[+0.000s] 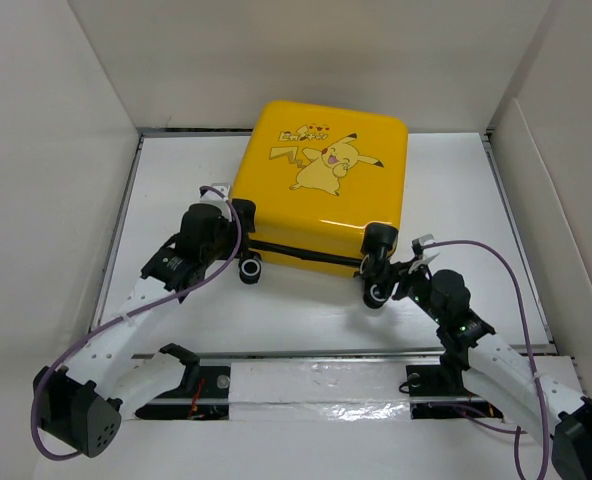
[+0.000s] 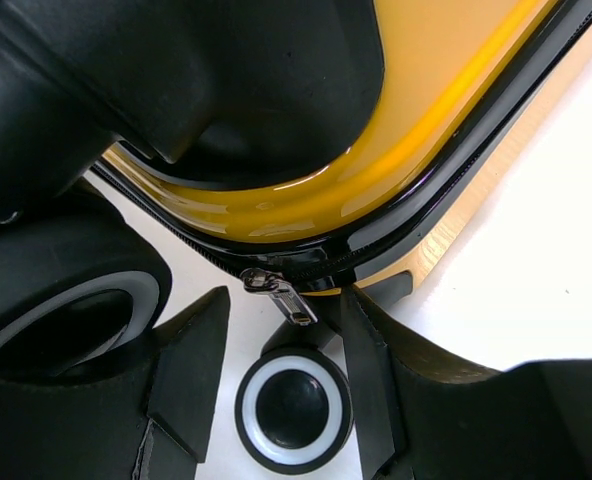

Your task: Pack the luggage

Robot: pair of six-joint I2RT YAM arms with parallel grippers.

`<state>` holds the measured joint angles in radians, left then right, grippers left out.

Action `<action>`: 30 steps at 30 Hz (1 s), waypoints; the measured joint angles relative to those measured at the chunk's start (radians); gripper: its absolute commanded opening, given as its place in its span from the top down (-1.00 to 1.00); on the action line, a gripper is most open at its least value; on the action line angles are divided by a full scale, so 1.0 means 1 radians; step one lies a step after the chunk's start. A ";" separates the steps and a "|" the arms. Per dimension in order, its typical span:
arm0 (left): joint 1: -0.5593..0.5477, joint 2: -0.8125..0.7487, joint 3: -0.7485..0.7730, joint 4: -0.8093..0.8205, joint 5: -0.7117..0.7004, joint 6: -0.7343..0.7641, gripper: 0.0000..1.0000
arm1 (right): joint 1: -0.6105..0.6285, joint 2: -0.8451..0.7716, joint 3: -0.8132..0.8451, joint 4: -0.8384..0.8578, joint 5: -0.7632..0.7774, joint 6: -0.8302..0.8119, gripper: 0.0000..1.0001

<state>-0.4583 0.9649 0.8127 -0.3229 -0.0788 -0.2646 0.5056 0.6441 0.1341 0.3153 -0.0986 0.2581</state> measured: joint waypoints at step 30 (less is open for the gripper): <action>0.021 -0.026 0.001 -0.004 0.115 -0.101 1.00 | 0.024 0.105 -0.003 0.114 0.110 -0.022 0.90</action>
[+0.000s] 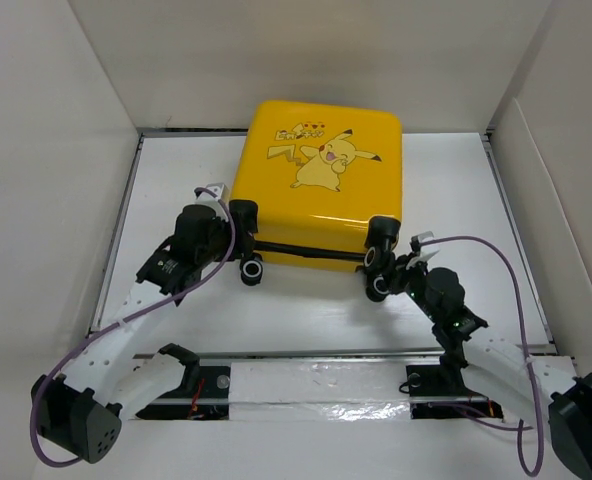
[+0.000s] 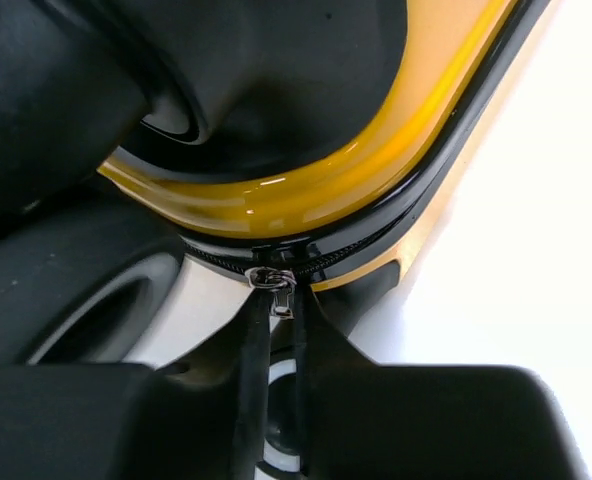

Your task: Pack the luggage

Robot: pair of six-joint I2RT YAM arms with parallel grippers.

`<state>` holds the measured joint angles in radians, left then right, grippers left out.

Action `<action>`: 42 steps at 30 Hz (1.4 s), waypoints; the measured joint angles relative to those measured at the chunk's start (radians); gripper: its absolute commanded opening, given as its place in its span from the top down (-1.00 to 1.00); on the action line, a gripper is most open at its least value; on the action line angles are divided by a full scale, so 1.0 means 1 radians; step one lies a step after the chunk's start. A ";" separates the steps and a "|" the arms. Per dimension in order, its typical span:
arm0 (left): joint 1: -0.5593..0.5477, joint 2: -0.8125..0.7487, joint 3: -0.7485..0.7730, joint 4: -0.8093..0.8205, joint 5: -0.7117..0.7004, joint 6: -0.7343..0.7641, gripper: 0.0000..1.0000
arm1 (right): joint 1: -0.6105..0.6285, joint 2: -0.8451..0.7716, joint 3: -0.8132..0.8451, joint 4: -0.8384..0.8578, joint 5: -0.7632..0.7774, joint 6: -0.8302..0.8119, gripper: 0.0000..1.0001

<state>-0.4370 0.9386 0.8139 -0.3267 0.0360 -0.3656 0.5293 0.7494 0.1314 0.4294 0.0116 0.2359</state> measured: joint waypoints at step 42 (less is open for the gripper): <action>0.007 -0.086 -0.261 0.406 0.346 -0.368 1.00 | 0.776 0.769 0.487 0.544 0.117 -0.171 1.00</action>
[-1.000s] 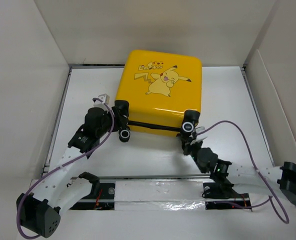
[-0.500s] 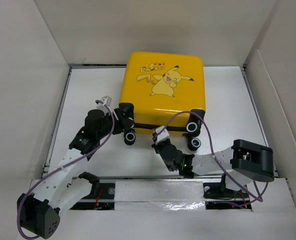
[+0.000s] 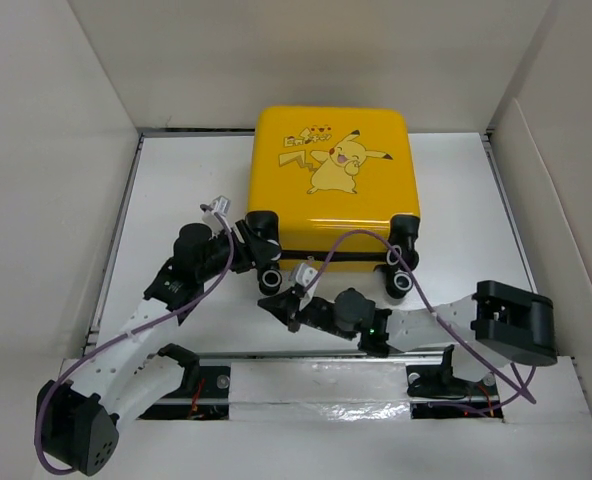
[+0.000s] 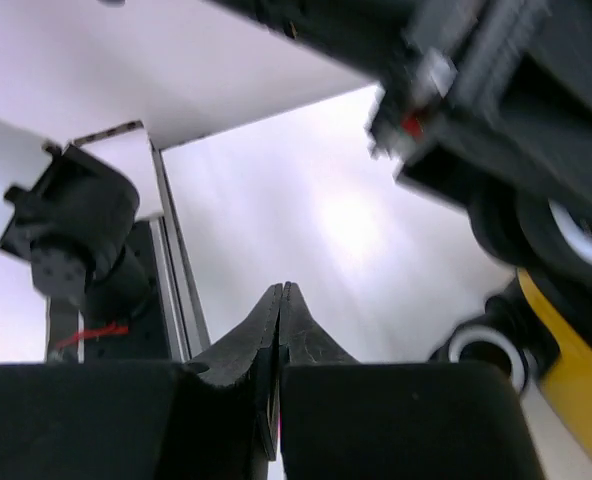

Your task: Pack the luggage

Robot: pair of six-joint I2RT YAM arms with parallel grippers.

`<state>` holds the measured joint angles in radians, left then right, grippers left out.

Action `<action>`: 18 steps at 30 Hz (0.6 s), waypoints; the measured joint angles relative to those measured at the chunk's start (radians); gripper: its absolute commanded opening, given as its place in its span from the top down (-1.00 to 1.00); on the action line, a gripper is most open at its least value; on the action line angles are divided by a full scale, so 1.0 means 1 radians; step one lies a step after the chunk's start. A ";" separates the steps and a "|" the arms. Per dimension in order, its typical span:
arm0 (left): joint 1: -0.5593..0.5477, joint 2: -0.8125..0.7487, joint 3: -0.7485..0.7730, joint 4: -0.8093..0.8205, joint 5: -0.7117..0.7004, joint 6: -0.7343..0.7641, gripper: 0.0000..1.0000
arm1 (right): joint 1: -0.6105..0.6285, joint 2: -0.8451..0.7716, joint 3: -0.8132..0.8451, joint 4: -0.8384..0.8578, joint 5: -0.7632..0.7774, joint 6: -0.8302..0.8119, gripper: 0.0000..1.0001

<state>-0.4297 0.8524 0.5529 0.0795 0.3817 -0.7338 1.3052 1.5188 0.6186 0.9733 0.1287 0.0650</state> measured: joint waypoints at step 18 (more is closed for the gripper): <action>-0.410 0.226 0.056 0.187 -0.261 -0.056 1.00 | -0.272 -0.499 -0.247 -0.542 0.242 0.179 -0.20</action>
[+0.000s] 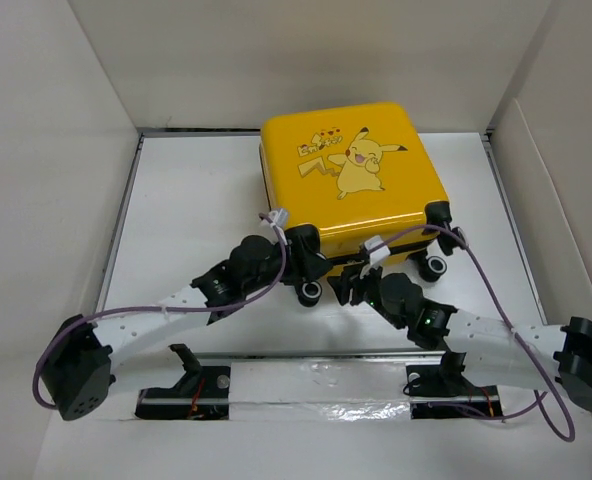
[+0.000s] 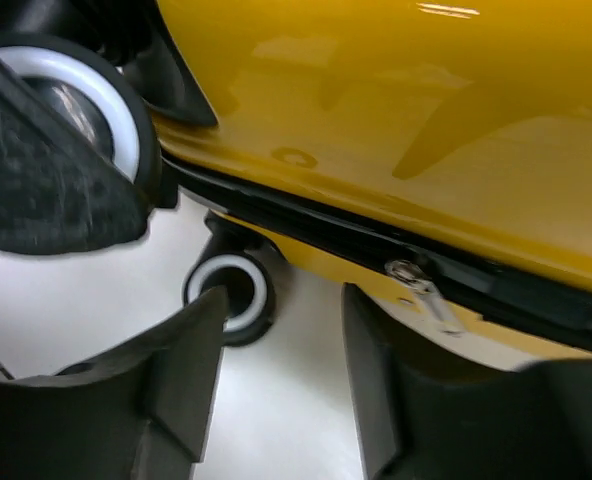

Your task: Pack the luggage

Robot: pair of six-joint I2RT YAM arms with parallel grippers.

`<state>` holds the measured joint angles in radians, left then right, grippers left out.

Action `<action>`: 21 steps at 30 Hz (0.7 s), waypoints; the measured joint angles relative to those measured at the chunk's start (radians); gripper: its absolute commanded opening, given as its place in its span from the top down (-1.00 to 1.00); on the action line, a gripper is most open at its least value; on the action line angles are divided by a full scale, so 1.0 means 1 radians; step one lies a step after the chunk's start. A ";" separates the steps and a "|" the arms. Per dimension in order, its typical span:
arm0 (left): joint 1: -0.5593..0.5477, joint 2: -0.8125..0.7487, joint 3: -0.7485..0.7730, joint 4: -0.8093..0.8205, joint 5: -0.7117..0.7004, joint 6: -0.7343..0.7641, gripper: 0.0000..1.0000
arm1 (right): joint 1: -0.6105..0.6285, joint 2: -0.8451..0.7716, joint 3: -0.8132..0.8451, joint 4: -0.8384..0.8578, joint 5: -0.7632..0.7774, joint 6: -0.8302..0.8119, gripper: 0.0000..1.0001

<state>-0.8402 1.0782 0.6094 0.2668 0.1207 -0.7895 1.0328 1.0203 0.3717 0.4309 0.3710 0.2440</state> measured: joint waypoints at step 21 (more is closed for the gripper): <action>-0.028 0.002 -0.010 0.051 -0.035 -0.042 1.00 | -0.268 -0.138 -0.126 -0.070 -0.213 -0.015 -0.29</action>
<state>-0.8684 1.0805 0.5999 0.3180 0.0856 -0.8310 0.7650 0.8825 0.2455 0.3611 0.1581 0.2287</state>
